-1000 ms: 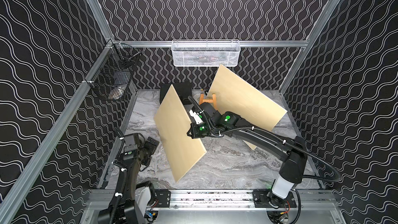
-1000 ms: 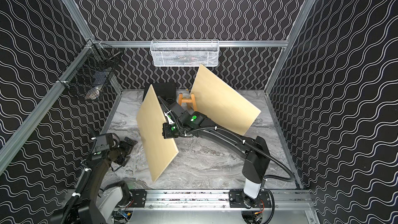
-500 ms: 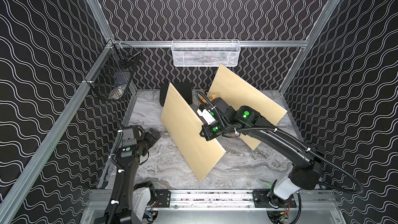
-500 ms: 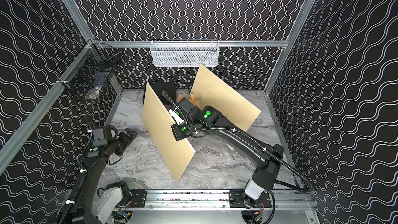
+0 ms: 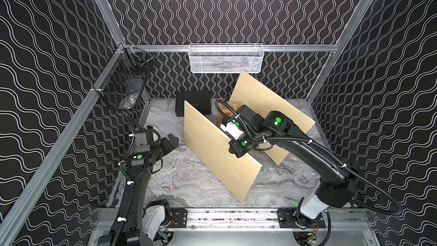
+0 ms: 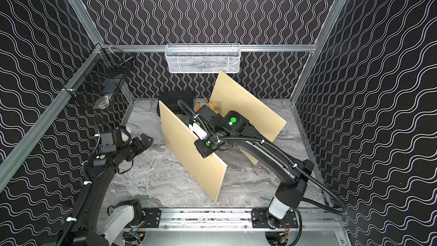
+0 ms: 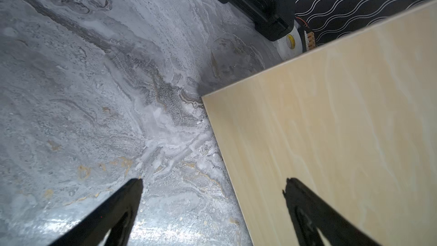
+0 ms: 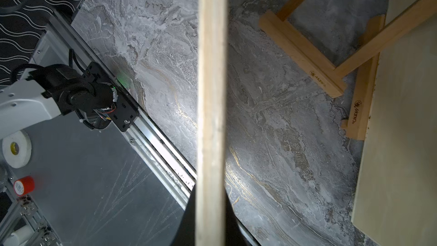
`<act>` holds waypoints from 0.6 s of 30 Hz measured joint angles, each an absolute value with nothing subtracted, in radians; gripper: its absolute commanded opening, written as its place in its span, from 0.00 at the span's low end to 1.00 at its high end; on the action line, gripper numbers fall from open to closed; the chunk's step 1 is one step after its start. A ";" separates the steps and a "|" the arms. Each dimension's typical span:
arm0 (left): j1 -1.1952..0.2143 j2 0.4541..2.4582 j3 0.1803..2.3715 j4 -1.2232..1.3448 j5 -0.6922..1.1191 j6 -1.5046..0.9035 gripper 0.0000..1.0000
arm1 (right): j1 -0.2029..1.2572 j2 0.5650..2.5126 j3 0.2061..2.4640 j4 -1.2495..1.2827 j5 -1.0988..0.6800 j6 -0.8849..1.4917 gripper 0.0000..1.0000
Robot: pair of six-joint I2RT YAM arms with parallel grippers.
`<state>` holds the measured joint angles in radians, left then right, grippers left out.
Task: Assemble the easel
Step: Place the drawing board at the center of the board.
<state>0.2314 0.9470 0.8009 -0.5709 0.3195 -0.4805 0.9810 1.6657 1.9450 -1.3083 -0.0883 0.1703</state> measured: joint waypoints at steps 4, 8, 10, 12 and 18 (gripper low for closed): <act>0.218 0.957 0.828 -0.577 0.316 -0.458 0.99 | 0.981 1.662 1.924 -1.325 -0.083 0.144 0.00; 0.207 0.976 0.858 -0.583 0.316 -0.436 0.99 | 0.981 1.655 1.898 -1.306 -0.079 0.120 0.00; 0.201 0.982 0.870 -0.584 0.316 -0.426 0.99 | 0.981 1.654 1.880 -1.293 -0.076 0.106 0.00; 0.197 0.987 0.880 -0.583 0.317 -0.422 0.99 | 0.981 1.654 1.856 -1.275 -0.076 0.094 0.04; 0.188 1.006 0.900 -0.576 0.317 -0.418 0.99 | 0.981 1.649 1.836 -1.242 -0.069 0.089 0.22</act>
<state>0.1879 1.0058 0.8997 -0.5762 0.3168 -0.4179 0.9810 1.6493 1.8359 -1.2415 -0.0689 0.0891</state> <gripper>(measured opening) 0.989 0.168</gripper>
